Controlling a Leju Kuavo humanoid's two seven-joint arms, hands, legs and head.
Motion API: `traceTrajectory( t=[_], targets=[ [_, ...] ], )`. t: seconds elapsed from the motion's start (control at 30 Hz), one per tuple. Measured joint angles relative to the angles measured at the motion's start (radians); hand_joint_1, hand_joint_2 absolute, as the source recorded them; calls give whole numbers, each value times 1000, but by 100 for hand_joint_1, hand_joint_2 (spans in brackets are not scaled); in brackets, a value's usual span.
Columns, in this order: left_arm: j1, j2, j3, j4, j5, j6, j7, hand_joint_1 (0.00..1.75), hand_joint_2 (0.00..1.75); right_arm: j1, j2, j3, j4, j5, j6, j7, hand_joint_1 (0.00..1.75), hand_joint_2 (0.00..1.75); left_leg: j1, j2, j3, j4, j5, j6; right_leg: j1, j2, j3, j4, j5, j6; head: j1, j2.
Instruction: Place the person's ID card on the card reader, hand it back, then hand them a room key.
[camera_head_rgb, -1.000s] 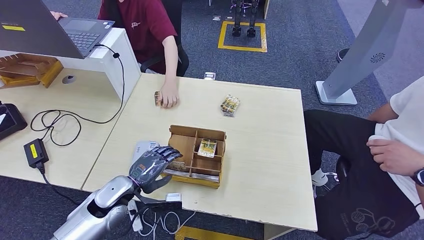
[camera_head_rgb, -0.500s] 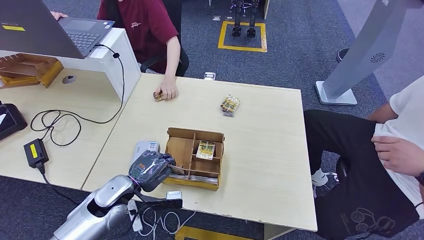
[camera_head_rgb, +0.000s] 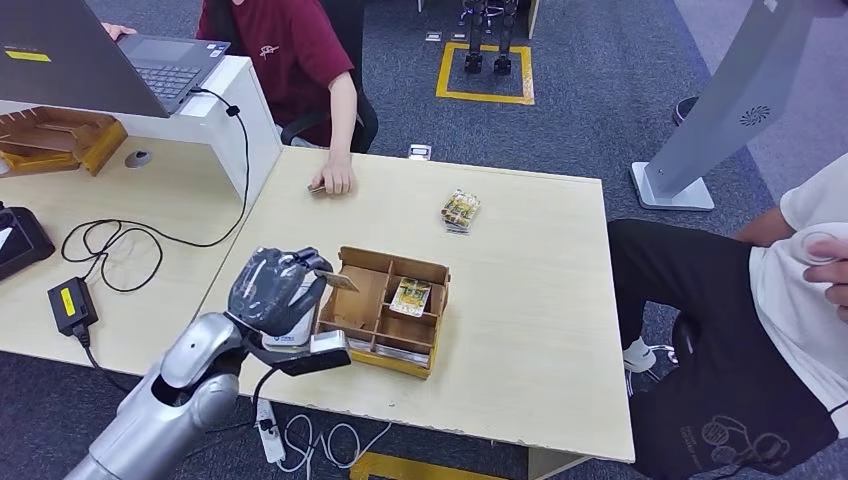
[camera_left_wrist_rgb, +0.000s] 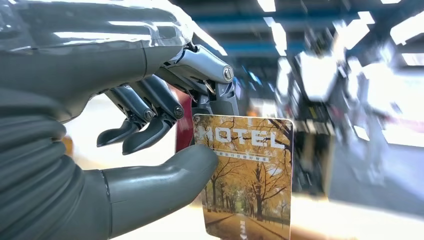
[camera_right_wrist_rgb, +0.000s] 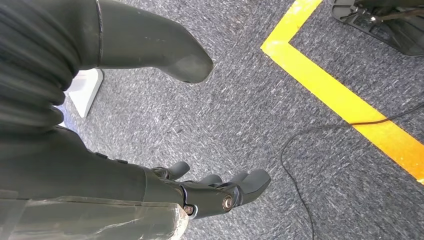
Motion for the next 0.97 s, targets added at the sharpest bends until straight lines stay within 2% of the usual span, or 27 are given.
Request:
traceTrajectory(
  t=[0.07, 0.2, 0.3, 0.4, 0.53, 0.73, 0.97],
  targets=[
    [-38, 6, 46, -24, -1, 0, 22, 175, 175, 0, 0, 4, 2, -2, 0, 1, 0, 175, 0, 0, 0, 0, 0, 0, 0, 0, 0, 0, 0, 0, 0, 0],
    [-121, 13, 132, -31, -58, 8, 88, 175, 175, -1, 0, 15, 4, -3, 0, 6, 0, 0, 0, 0, 0, 0, 1, 0, 0, 0, 0, 1, 0, 0, 0, 0],
    [-182, 5, 179, 6, -134, 54, 157, 175, 175, -4, 0, 30, 3, 3, -2, 17, 0, 0, 0, 0, 0, 0, 1, 0, 0, 0, 0, 1, 0, 0, 0, 0],
    [-247, -17, 218, 100, -185, 121, 211, 175, 175, -14, 0, 47, 2, 11, -6, 28, 0, 0, 0, 1, 0, 0, 1, 0, 0, 1, 0, 1, 1, 0, 0, 0],
    [-306, -40, 258, 229, -229, 186, 245, 175, 175, -21, 0, 64, -2, 14, -10, 39, 0, 0, 0, 1, 1, 1, 1, 0, 0, 1, 0, 1, 1, 0, 0, 0],
    [-336, -64, 289, 372, -260, 208, 258, 175, 175, -31, -1, 78, -5, 12, -10, 46, 0, 0, 0, 1, 0, 1, 1, 0, 0, 1, 0, 1, 1, 0, 0, 0],
    [-350, -75, 306, 465, -288, 231, 271, 175, 175, -35, -2, 95, -7, 12, -11, 55, 0, 0, 0, 1, 0, 1, 1, 0, 0, 1, 0, 1, 1, 0, 0, 0]
  ],
)
